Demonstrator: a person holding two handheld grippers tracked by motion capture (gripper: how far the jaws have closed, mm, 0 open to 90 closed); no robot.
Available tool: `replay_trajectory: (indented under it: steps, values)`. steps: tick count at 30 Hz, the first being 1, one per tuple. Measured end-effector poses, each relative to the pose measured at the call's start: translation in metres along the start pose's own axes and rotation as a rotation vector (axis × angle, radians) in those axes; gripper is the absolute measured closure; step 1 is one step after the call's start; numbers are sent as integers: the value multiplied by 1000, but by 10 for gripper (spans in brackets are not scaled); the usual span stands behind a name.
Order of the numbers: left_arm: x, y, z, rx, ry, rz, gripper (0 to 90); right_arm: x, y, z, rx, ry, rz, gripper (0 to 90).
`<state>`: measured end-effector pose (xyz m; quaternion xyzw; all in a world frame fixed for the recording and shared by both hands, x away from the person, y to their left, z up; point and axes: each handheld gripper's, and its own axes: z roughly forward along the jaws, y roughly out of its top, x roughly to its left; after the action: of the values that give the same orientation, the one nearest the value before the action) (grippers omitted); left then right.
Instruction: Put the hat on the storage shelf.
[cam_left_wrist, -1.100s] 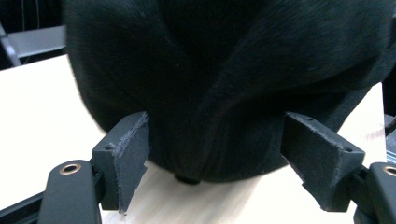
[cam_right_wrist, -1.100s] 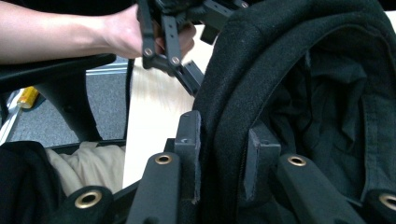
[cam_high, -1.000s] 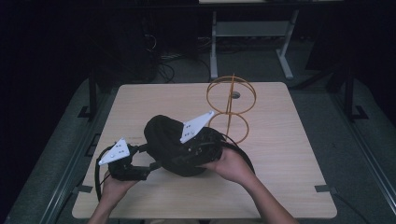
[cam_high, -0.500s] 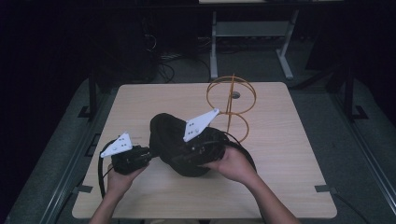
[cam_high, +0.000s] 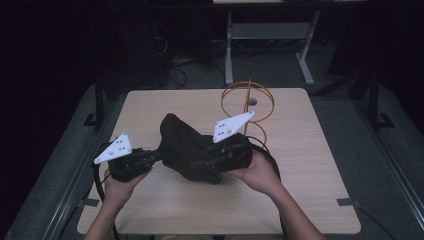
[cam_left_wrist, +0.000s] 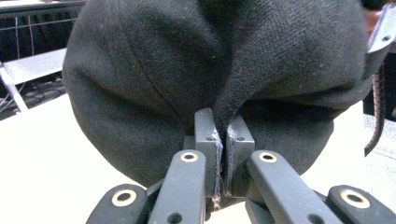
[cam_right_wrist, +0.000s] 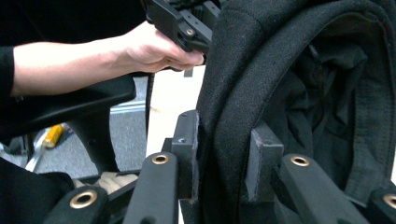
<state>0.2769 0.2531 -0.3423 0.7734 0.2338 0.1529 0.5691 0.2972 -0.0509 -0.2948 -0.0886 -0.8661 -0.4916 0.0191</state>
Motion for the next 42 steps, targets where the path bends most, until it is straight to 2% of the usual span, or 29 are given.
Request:
replay_trajectory:
  steps: [4,5,8,9,10,14,15,17,22,26,29,31,35,39,42]
  values:
    - [-3,14,-3,20,10,39,869,-1,-2,-5,-23,2,12,677]
    - [-3,21,-4,18,8,45,870,-2,-2,-8,-38,-1,15,671]
    - [-3,28,-6,16,9,52,870,-4,-2,-10,-62,0,10,659]
    - [-3,35,-7,20,14,64,870,-4,-2,-13,-77,-2,20,634]
    - [-3,35,-7,20,14,64,871,-4,-2,-13,-77,-2,20,634]
    - [-5,50,-7,37,22,92,872,-5,-3,-16,-92,-13,24,532]
    - [-5,54,-7,48,23,103,873,-5,-5,-18,-92,-26,25,480]
    - [-7,59,-5,63,27,112,872,-5,-7,-20,-96,-36,28,451]
    - [-8,63,-1,100,25,125,873,-6,-23,-29,-129,-67,54,367]
    - [-6,63,-2,102,18,111,873,-8,-36,-38,-141,-93,75,331]
    - [-3,66,-3,105,19,102,872,-10,-54,-49,-122,-131,98,308]
    - [-2,68,-4,101,18,99,873,-10,-59,-52,-121,-145,102,307]
    - [0,77,-2,101,19,108,873,-12,-80,-66,-107,-206,123,297]
    - [3,84,1,104,18,104,873,-16,-106,-78,-88,-264,166,289]
    - [6,88,4,103,19,97,872,-18,-116,-83,-79,-280,185,289]
